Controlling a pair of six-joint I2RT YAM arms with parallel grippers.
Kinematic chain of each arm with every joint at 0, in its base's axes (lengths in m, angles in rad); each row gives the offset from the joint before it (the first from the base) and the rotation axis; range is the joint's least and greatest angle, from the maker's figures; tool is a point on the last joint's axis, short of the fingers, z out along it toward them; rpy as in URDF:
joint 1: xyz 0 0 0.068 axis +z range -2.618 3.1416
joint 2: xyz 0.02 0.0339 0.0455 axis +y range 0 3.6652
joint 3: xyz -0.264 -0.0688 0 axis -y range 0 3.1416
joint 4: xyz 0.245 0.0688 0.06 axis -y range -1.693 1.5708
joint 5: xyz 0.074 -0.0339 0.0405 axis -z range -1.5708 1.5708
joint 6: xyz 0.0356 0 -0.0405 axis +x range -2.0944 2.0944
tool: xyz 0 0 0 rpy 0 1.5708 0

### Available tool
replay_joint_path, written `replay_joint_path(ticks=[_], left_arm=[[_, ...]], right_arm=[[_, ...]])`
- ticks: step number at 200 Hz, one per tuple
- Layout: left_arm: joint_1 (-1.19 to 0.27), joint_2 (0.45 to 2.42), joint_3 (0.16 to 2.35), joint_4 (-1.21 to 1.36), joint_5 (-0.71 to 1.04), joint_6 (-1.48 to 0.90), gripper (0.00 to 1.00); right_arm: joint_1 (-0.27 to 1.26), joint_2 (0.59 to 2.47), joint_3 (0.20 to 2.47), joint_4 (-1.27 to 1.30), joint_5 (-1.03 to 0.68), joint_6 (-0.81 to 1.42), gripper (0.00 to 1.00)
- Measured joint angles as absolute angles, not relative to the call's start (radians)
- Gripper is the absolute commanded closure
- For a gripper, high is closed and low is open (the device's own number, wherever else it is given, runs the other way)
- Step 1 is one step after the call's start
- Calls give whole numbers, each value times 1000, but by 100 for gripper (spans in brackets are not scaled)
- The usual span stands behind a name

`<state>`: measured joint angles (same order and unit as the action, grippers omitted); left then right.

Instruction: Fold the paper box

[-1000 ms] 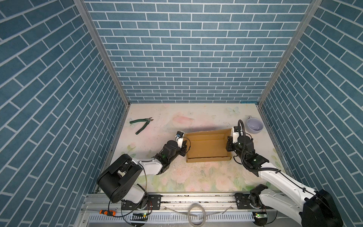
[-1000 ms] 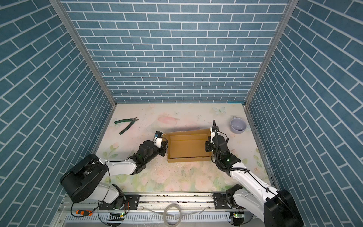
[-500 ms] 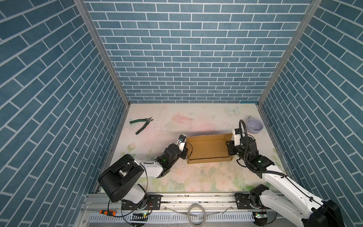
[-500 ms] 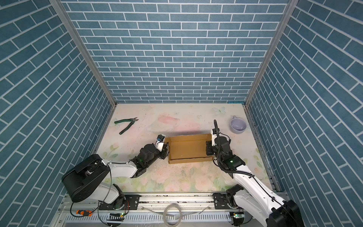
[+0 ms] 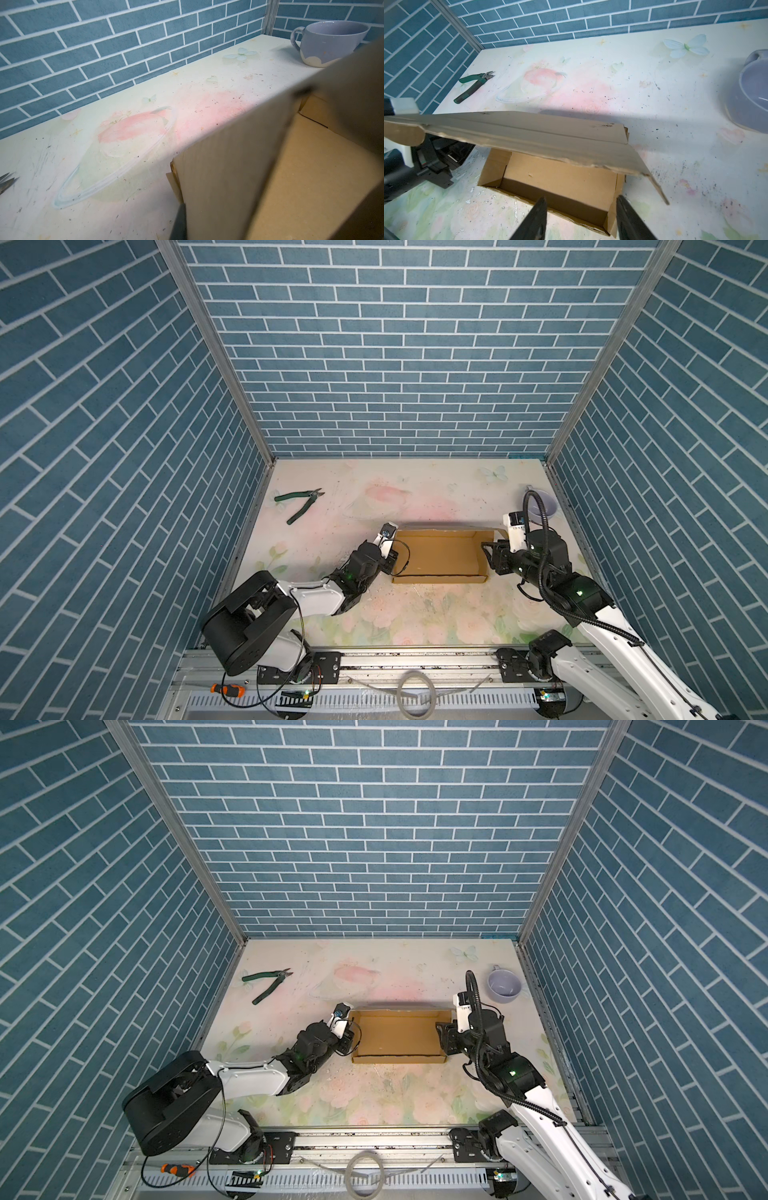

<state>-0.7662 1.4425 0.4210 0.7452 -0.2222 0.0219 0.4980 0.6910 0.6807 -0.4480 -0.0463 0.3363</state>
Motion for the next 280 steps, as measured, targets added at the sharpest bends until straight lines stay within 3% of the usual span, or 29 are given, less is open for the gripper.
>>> replay_joint_path(ticks=[50, 104, 137, 280], left_arm=[[-766, 1451, 424, 749, -232, 43, 99], [-764, 1476, 424, 771, -233, 54, 96], [-761, 1476, 424, 773, -236, 62, 95], [-719, 1509, 439, 805, -214, 129, 94]], right_arm=[[497, 701, 856, -576, -45, 336, 43], [497, 1004, 1176, -623, -119, 334, 44], [530, 1159, 1178, -630, -173, 334, 40], [635, 1178, 1181, -748, -126, -5, 37]])
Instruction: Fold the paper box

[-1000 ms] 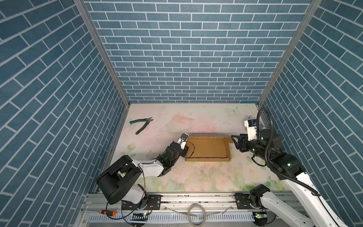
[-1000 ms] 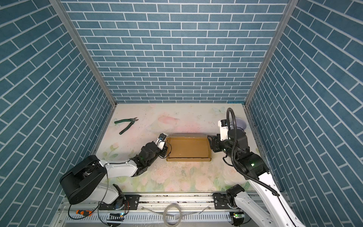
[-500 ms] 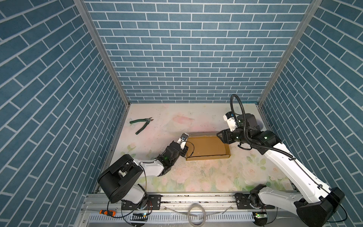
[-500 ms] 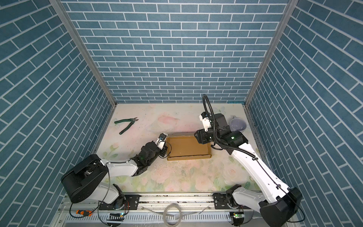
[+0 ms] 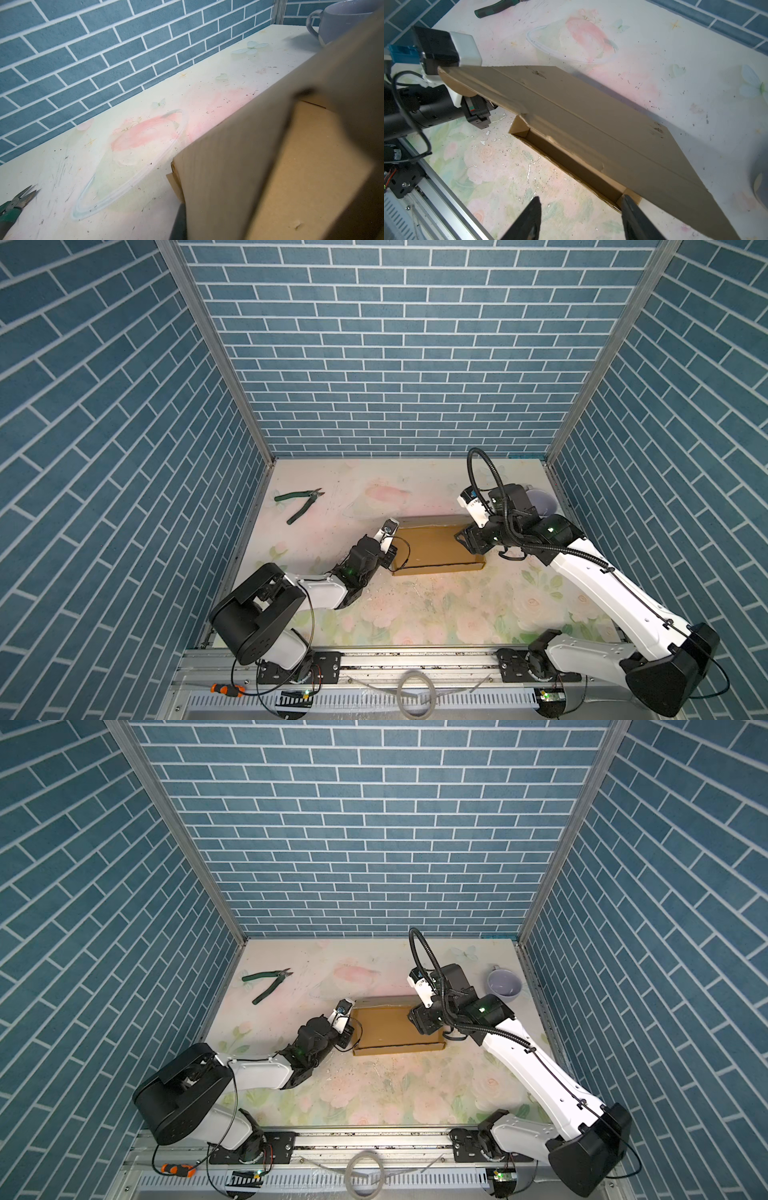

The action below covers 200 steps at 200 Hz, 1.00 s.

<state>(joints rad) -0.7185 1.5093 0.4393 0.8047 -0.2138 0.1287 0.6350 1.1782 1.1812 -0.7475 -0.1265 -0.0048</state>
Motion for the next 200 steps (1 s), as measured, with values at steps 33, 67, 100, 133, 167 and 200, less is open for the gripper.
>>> replay_joint_path(ticks=[33, 67, 100, 133, 167, 200], left_arm=[[-715, 1523, 451, 810, -207, 136, 94], [-710, 1532, 456, 814, -200, 144, 94], [-707, 1544, 464, 819, -197, 147, 93], [-705, 1566, 482, 810, -192, 146, 83], [-703, 1566, 488, 759, -176, 114, 71], [-703, 1547, 487, 714, -122, 50, 60]], right_arm=[[665, 1179, 1182, -717, -86, -110, 36], [689, 1188, 1183, -688, -33, -224, 38], [710, 1271, 1184, -685, 32, -322, 47], [738, 1335, 1184, -677, 88, -383, 59], [767, 1341, 1184, -662, 123, -406, 67], [770, 1344, 1182, -640, 137, -410, 73]])
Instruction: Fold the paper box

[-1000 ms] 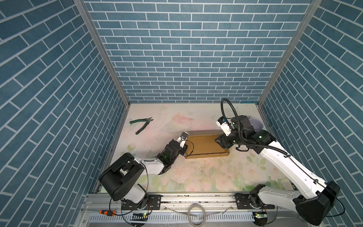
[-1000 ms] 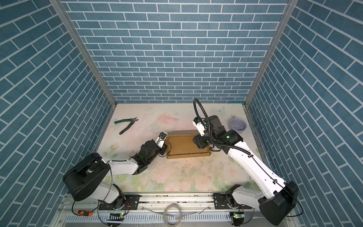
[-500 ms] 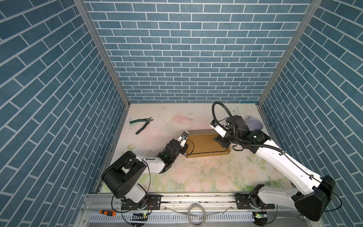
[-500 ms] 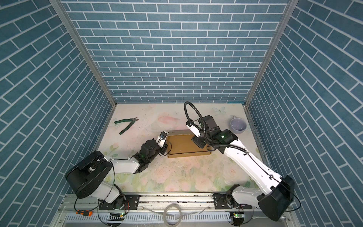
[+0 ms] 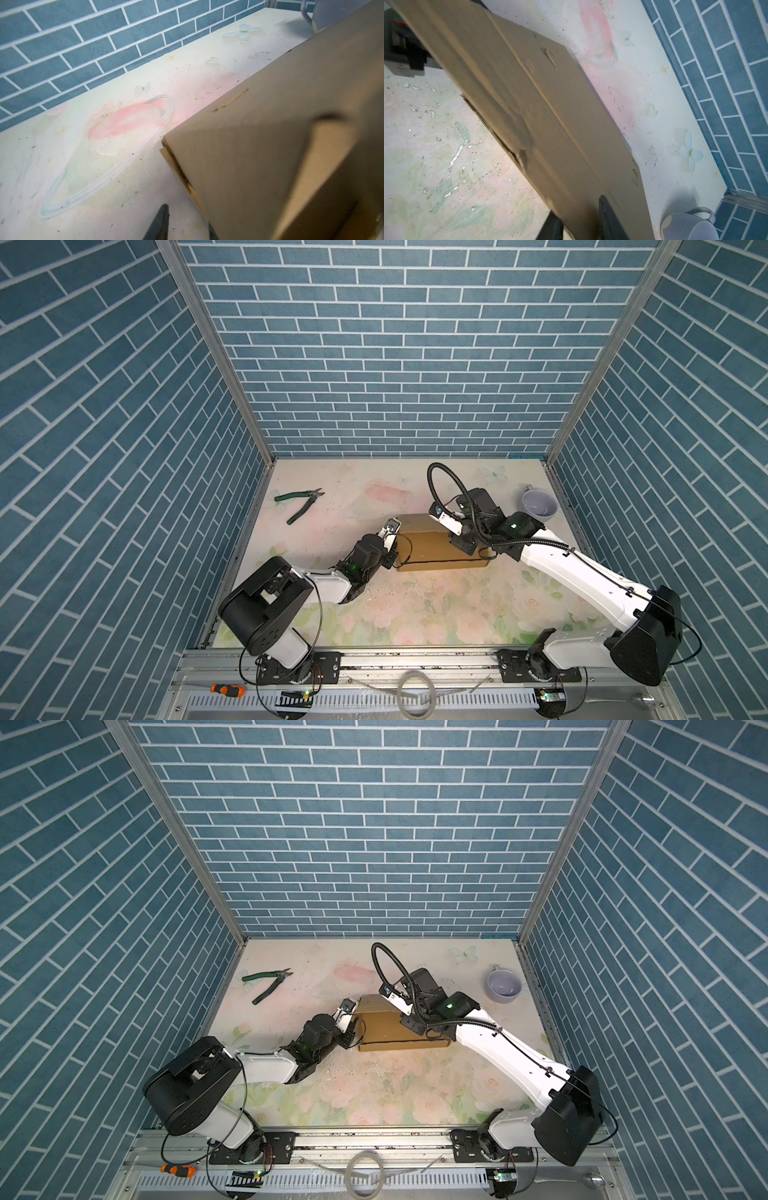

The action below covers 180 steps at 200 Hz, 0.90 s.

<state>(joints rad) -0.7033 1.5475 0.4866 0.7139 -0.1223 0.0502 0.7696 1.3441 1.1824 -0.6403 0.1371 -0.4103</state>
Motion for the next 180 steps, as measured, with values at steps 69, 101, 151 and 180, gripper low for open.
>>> replay_joint_path(ticks=[69, 101, 151, 180], left_arm=[[-674, 1380, 447, 635, 6, -16, 47], [-668, 1290, 445, 562, 51, -19, 44], [-667, 1088, 442, 416, 80, -57, 41], [-664, 899, 440, 315, 65, -76, 38]], right_arm=[[772, 1360, 1161, -599, 151, -425, 79], [772, 1371, 1141, -591, 166, -428, 79], [772, 1371, 1130, -590, 172, -428, 79], [773, 1372, 1122, -587, 170, -427, 79]])
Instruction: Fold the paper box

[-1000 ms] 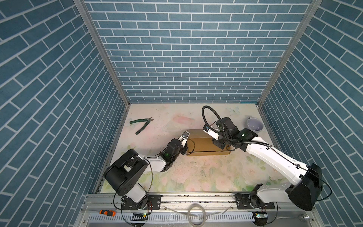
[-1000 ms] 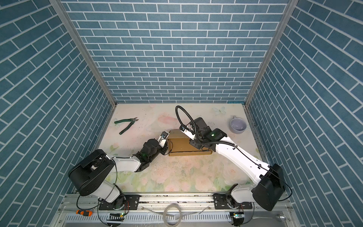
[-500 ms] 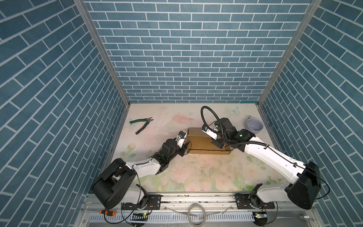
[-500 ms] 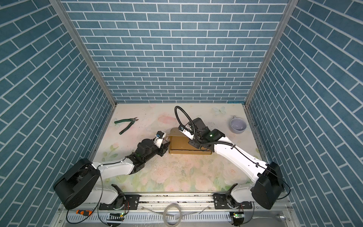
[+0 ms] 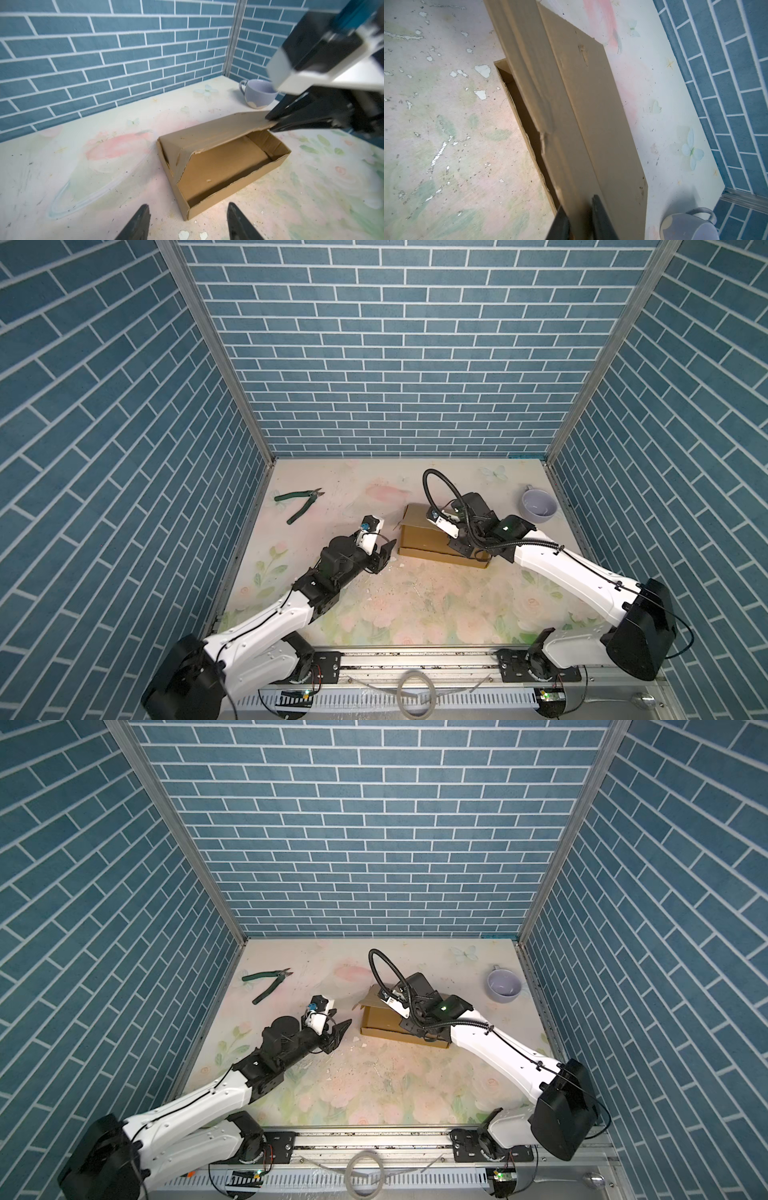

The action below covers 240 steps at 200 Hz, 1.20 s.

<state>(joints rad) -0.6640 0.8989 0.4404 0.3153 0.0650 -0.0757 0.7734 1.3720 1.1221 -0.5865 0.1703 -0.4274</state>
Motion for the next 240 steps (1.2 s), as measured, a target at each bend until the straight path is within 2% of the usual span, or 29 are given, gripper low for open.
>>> replay_joint_path(ticks=[21, 44, 72, 112, 167, 206, 240], left_arm=[[-659, 823, 446, 270, 43, -76, 38], [-620, 861, 508, 215, 40, -88, 39], [-568, 1039, 695, 161, 72, -117, 42], [-568, 1357, 941, 166, 220, -167, 46], [-570, 1698, 958, 221, 345, -258, 52], [-574, 1739, 896, 265, 357, -290, 54], [-578, 1739, 878, 301, 348, -299, 54]], right_arm=[[783, 1379, 1108, -584, 168, -426, 74], [804, 1396, 1080, -581, 165, -420, 63], [829, 1417, 1028, -568, 154, -399, 53], [831, 1451, 982, -525, 73, -327, 41], [776, 1439, 918, -451, -62, -187, 39], [665, 1368, 896, -398, -166, -5, 40], [544, 1334, 883, -341, -249, 229, 47]])
